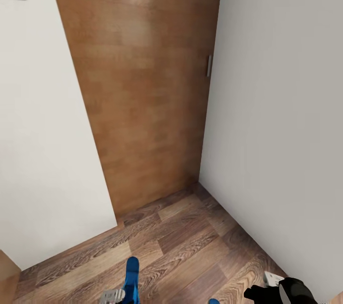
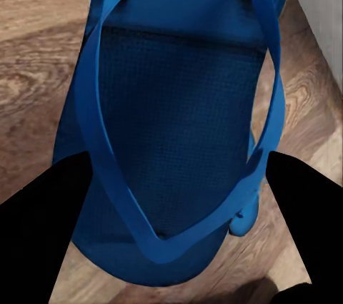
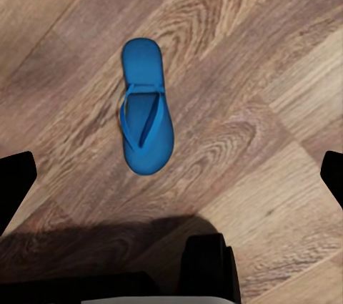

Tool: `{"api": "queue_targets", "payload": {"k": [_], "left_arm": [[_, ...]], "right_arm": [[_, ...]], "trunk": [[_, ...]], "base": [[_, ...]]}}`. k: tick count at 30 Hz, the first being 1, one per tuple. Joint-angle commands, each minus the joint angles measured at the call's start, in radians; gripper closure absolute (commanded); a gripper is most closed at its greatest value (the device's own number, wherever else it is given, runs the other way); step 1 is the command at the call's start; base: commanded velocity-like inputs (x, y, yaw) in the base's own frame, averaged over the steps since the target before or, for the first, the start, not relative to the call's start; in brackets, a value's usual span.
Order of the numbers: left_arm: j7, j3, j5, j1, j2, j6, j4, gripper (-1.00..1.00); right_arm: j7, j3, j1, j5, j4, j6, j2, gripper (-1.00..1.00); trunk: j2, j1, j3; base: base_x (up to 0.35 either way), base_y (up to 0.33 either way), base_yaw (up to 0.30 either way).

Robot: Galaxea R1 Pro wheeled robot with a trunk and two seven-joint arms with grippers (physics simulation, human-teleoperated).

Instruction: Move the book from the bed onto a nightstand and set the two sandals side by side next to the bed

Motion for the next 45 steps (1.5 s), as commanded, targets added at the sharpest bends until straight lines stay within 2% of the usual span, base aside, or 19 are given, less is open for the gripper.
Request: {"api": "queue_targets", "payload": {"k": [1,3,5,10,12,15,17,20,30,45], "left_arm": [[-0.015,-0.005,0.002,-0.001,0.001,-0.004,-0.009,1.0],[-0.067,-0.004,0.002,-0.002,0.002,0.009,-0.061,1.0],[-0.093,-0.004,0.003,-0.002,0.003,0.04,-0.106,1.0],[-0.126,-0.001,0.008,-0.003,0.01,0.215,-0.254,1.0],[-0.167,0.0,0.023,-0.003,0.025,0.269,-0.299,1.0],[-0.249,0.001,0.055,-0.003,0.041,0.296,-0.317,1.0],[-0.328,0.0,0.083,-0.003,0.063,0.307,-0.321,1.0],[-0.37,-0.002,0.097,-0.003,0.078,0.311,-0.323,1.0],[-0.39,-0.002,0.106,-0.003,0.085,0.311,-0.295,1.0],[-0.386,-0.002,0.107,-0.003,0.085,0.31,-0.287,1.0]], "right_arm": [[0.006,-0.003,-0.001,0.005,-0.001,0.004,0.0,-1.0],[0.006,-0.003,-0.001,0.005,-0.001,0.004,0.0,-1.0],[0.006,-0.003,-0.001,0.005,-0.001,0.004,0.0,-1.0],[0.005,-0.003,-0.001,0.005,-0.001,0.004,0.001,-1.0],[0.005,-0.003,-0.001,0.005,-0.001,0.004,0.001,-1.0],[0.005,-0.003,-0.001,0.005,-0.001,0.004,0.001,-1.0],[0.005,-0.003,-0.001,0.005,-0.001,0.004,0.001,-1.0],[0.005,-0.003,-0.001,0.005,-0.001,0.004,0.0,-1.0],[0.005,-0.003,-0.001,0.005,-0.001,0.004,0.001,-1.0],[0.005,-0.003,-0.001,0.005,-0.001,0.004,0.0,-1.0]], "trunk": [[-0.008,0.004,-0.004],[-0.022,0.011,-0.01],[-0.036,0.019,-0.017],[-0.071,0.038,-0.032],[-0.085,0.046,-0.039],[-0.106,0.057,-0.048],[-0.12,0.065,-0.054],[-0.141,0.077,-0.064],[-0.211,0.115,-0.095],[-0.316,0.172,-0.142]], "base": [[0.0,0.0,0.0],[0.0,0.0,0.0],[0.0,0.0,0.0],[0.0,0.0,0.0],[0.0,0.0,0.0],[0.0,0.0,0.0],[0.0,0.0,0.0],[0.0,0.0,0.0],[0.0,0.0,0.0],[0.0,0.0,0.0]]}}
